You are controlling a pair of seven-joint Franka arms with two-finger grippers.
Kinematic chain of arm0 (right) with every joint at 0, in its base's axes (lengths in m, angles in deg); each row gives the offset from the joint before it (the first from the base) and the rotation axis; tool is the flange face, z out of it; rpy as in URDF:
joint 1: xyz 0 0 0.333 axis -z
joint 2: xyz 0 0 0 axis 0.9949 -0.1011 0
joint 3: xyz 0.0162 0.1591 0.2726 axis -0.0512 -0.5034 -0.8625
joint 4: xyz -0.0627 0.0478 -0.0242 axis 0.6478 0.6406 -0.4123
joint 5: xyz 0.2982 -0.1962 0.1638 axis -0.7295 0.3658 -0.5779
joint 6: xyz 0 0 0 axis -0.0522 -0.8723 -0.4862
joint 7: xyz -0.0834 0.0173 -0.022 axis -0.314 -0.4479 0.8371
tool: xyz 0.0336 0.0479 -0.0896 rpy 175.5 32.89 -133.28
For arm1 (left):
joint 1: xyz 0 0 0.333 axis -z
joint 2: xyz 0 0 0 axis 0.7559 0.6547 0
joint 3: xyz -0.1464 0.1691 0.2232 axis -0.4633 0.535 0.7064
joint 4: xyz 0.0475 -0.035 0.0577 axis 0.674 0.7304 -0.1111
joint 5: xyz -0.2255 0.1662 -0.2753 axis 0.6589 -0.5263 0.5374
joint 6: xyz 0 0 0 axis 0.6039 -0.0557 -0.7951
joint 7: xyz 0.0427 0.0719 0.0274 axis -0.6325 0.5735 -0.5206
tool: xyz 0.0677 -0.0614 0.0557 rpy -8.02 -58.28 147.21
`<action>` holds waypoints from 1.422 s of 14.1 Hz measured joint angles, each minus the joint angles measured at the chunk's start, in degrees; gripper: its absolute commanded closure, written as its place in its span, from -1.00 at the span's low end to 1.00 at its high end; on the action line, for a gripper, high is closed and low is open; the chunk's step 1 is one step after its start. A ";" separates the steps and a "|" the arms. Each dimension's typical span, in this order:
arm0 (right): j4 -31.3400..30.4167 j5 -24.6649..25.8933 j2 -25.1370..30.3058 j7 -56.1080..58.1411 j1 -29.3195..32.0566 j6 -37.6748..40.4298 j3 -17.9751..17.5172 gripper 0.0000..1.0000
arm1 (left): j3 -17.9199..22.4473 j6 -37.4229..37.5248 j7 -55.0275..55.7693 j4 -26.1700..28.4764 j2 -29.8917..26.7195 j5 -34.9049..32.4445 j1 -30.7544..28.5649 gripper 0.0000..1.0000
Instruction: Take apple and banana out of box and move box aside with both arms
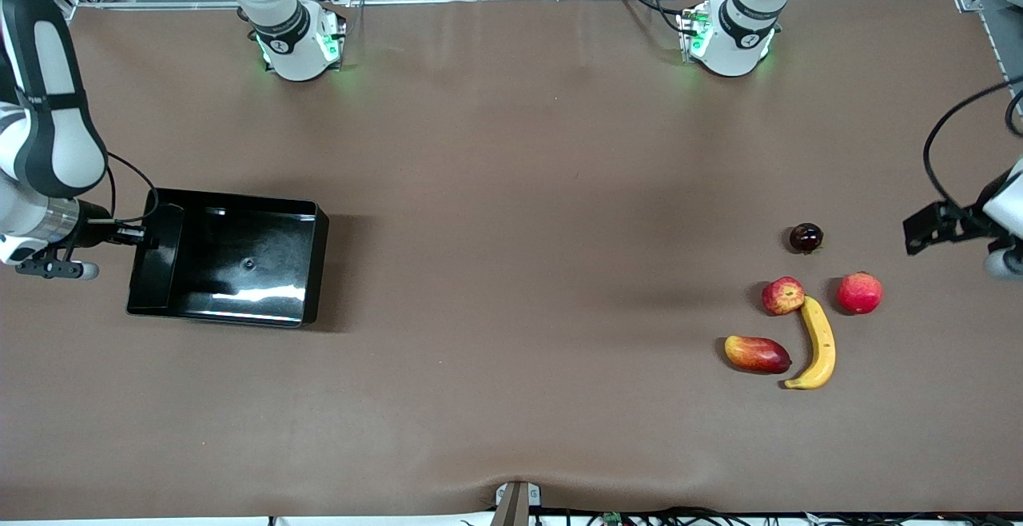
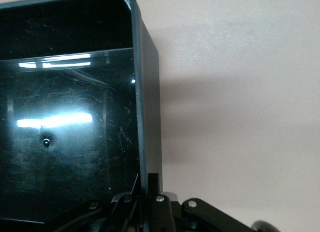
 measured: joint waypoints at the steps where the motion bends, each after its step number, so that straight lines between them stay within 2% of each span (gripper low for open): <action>1: -0.01 -0.89 -1.31 1.98 0.89 -0.83 0.00 1.00 | -0.22 1.26 0.08 0.00 -1.22 0.24 0.02 -1.00; 2: -0.01 -1.22 -2.33 3.16 1.50 -1.51 -0.01 1.00 | -0.54 2.84 0.22 0.01 -2.38 0.34 0.04 -1.00; 3: 0.01 -1.43 -2.93 3.80 1.80 -2.10 -0.01 0.42 | -0.81 4.41 0.70 0.07 -3.51 0.75 0.09 -1.00; 4: 0.04 -1.63 -3.02 4.17 1.89 -2.23 -0.02 -0.73 | -0.92 5.51 1.81 0.23 -4.68 1.72 0.26 -1.00; 5: 0.18 -1.74 -2.97 4.23 1.89 -2.22 -0.09 -1.00 | -0.90 6.23 3.09 0.67 -5.86 2.96 0.58 -1.00; 7: 0.77 -1.82 -2.87 4.56 1.88 -1.88 -0.42 -1.00 | -0.23 6.82 4.95 3.03 -8.49 5.06 1.97 -1.00; 9: 2.17 -1.86 -2.69 7.19 1.84 -0.93 -0.74 -1.00 | 3.58 6.84 5.69 7.14 -11.59 6.36 5.85 -1.00; 11: 6.57 -1.91 -2.52 12.47 1.82 3.19 -0.94 -1.00 | 7.56 6.84 5.85 10.62 -14.44 7.77 8.89 -1.00; 12: 10.13 -1.91 -2.46 14.17 1.62 7.16 -1.12 -1.00 | 8.29 6.84 5.85 11.73 -15.51 8.18 9.13 -1.00; 15: 20.35 -1.84 -2.43 15.44 0.09 17.16 -1.62 -1.00 | 8.57 6.90 7.33 13.33 -16.94 8.51 9.24 -1.00; 17: 23.92 -1.84 -2.44 14.90 -2.10 20.91 -1.77 -1.00 | 8.53 6.92 8.10 13.65 -16.96 8.52 9.47 -1.00; 20: 28.67 -1.03 -2.22 2.05 -7.87 28.40 -1.89 -1.00 | 8.49 6.92 8.17 13.78 -16.97 8.52 9.55 -1.00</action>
